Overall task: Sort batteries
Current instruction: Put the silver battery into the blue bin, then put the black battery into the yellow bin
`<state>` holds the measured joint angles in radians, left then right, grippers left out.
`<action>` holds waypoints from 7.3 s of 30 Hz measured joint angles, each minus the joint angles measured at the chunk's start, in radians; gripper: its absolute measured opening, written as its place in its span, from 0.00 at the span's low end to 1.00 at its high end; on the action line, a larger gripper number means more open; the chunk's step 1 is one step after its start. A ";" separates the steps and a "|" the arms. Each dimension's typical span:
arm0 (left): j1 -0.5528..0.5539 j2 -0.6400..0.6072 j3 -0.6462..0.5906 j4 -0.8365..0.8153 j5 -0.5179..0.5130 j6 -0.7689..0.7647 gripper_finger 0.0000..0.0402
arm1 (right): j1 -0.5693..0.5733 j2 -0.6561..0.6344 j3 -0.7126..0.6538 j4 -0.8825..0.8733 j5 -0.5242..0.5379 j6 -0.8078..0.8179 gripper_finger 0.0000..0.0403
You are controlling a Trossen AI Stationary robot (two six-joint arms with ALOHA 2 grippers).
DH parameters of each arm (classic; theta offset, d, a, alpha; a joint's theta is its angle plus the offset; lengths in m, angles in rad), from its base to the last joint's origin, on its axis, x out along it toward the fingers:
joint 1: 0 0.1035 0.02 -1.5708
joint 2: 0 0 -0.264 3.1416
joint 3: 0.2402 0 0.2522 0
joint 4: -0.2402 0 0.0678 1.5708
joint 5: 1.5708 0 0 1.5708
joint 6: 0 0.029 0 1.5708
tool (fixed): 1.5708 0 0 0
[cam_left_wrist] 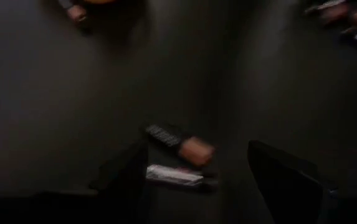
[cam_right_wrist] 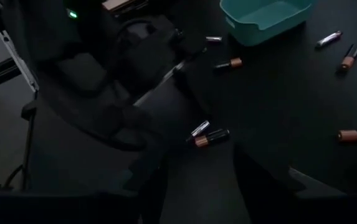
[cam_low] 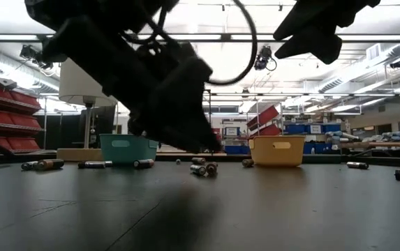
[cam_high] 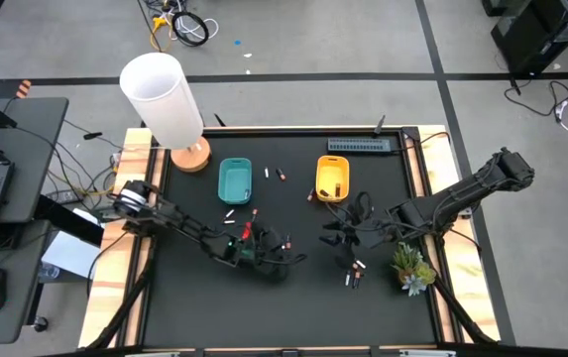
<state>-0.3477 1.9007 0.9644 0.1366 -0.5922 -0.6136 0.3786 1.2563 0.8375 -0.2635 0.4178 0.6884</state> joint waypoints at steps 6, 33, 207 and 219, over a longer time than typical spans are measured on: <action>0.008 0.014 0.000 -0.058 -0.007 -0.041 0.72 | 0.000 -0.001 0.000 0.000 0.000 -0.001 0.46; 0.006 0.061 0.006 -0.109 0.144 0.035 0.25 | 0.000 -0.019 0.000 -0.009 -0.017 -0.009 0.42; 0.026 -0.791 -0.569 -0.015 0.175 -0.005 0.25 | -0.308 0.551 0.786 -0.351 -0.172 -0.349 0.48; 0.025 -0.530 -0.604 0.381 -0.028 -0.105 0.43 | -0.229 0.376 0.778 -0.548 -0.093 -0.356 0.47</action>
<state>-0.3229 1.3708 0.3605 0.5171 -0.6207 -0.7187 0.1497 1.6321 1.6155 -0.8117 0.3253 0.3325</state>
